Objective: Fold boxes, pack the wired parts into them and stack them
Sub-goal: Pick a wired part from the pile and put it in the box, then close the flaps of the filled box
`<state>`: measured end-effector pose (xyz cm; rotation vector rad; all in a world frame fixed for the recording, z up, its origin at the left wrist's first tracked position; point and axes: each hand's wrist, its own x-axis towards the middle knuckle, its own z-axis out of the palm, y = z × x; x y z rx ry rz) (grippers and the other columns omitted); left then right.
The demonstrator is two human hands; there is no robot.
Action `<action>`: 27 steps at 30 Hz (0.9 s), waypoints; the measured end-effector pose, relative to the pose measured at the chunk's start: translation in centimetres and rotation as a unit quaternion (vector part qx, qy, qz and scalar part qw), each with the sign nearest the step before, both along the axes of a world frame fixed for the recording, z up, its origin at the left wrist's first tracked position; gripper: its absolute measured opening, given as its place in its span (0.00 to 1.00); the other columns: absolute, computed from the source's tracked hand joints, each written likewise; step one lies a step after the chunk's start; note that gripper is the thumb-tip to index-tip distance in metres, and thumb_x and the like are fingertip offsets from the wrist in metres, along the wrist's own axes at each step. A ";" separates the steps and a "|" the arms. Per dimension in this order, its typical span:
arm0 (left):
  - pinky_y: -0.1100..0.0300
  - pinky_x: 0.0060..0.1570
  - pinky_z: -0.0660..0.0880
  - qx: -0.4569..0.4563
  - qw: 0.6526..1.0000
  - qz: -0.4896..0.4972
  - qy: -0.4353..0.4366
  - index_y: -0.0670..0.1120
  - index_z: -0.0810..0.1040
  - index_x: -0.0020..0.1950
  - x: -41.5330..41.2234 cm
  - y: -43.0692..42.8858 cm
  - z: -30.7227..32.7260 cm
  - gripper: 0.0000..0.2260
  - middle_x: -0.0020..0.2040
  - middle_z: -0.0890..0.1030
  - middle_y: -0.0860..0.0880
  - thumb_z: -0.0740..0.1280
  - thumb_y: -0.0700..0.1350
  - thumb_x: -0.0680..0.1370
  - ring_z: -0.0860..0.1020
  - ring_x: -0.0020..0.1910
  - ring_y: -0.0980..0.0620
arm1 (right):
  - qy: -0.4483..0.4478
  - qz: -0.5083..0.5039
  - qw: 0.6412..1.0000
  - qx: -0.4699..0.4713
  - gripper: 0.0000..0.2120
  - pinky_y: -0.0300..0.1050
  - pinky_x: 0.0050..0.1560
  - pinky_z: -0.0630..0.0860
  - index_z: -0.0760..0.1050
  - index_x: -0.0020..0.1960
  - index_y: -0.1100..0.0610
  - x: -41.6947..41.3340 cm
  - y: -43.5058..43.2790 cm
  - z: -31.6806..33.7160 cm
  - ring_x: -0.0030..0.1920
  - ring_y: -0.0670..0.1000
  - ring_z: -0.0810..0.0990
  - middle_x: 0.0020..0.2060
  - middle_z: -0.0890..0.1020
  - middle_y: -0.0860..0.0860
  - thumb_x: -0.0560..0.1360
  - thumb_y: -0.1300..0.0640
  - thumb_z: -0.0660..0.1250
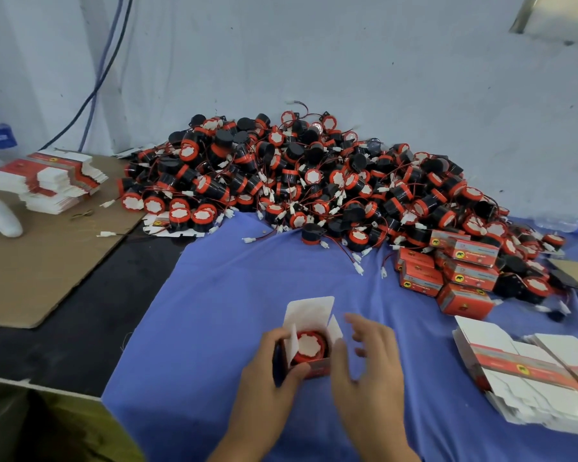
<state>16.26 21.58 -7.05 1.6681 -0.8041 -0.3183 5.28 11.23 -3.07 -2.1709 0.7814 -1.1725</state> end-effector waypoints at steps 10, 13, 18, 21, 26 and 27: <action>0.61 0.45 0.76 0.040 0.997 0.018 -0.061 0.54 0.75 0.48 0.5 -1.2 1.4 0.03 0.45 0.81 0.59 0.65 0.48 0.81 0.79 0.46 0.57 | 0.137 0.106 0.981 0.082 0.24 0.27 0.61 0.68 0.71 0.69 0.41 -0.6 -1.7 -4.0 0.67 0.33 0.69 0.67 0.66 0.28 0.73 0.46 0.57; 0.56 0.48 0.80 0.064 0.997 -0.009 -0.030 0.59 0.72 0.52 2.7 -1.0 1.2 0.08 0.46 0.82 0.62 0.70 0.49 0.78 0.81 0.48 0.63 | 0.110 0.093 0.982 0.125 0.14 0.31 0.61 0.68 0.74 0.63 0.33 -0.5 -1.5 -3.9 0.68 0.32 0.69 0.69 0.68 0.27 0.80 0.47 0.60; 0.67 0.50 0.79 0.003 0.998 -0.060 -0.003 0.65 0.66 0.69 3.5 -0.8 0.4 0.24 0.59 0.81 0.66 0.70 0.45 0.79 0.81 0.57 0.64 | 0.062 0.072 0.982 0.162 0.20 0.33 0.46 0.76 0.67 0.63 0.29 -0.3 -1.6 -4.0 0.52 0.39 0.81 0.60 0.79 0.32 0.80 0.52 0.66; 0.62 0.53 0.80 -0.009 0.998 -0.043 -0.033 0.64 0.72 0.61 3.7 -1.0 -0.2 0.16 0.60 0.80 0.65 0.70 0.46 0.79 0.79 0.60 0.64 | 0.033 0.088 0.978 0.185 0.32 0.33 0.46 0.77 0.58 0.72 0.30 -0.4 -1.9 -4.0 0.50 0.42 0.81 0.61 0.77 0.33 0.78 0.55 0.68; 0.62 0.51 0.81 -0.010 0.999 -0.040 -0.032 0.63 0.70 0.62 3.7 -1.2 -0.4 0.18 0.56 0.82 0.63 0.70 0.44 0.80 0.82 0.54 0.63 | 0.049 0.072 0.977 0.196 0.21 0.41 0.43 0.77 0.69 0.66 0.36 -0.1 -2.2 -4.8 0.46 0.44 0.81 0.50 0.80 0.38 0.74 0.46 0.64; 0.63 0.51 0.80 -0.010 0.999 -0.042 -0.023 0.65 0.67 0.65 3.7 -1.2 -0.3 0.23 0.57 0.82 0.63 0.70 0.42 0.79 0.82 0.55 0.63 | 0.051 0.074 0.976 0.199 0.19 0.43 0.43 0.78 0.70 0.64 0.38 -0.1 -2.2 -5.0 0.46 0.45 0.81 0.49 0.80 0.39 0.73 0.47 0.63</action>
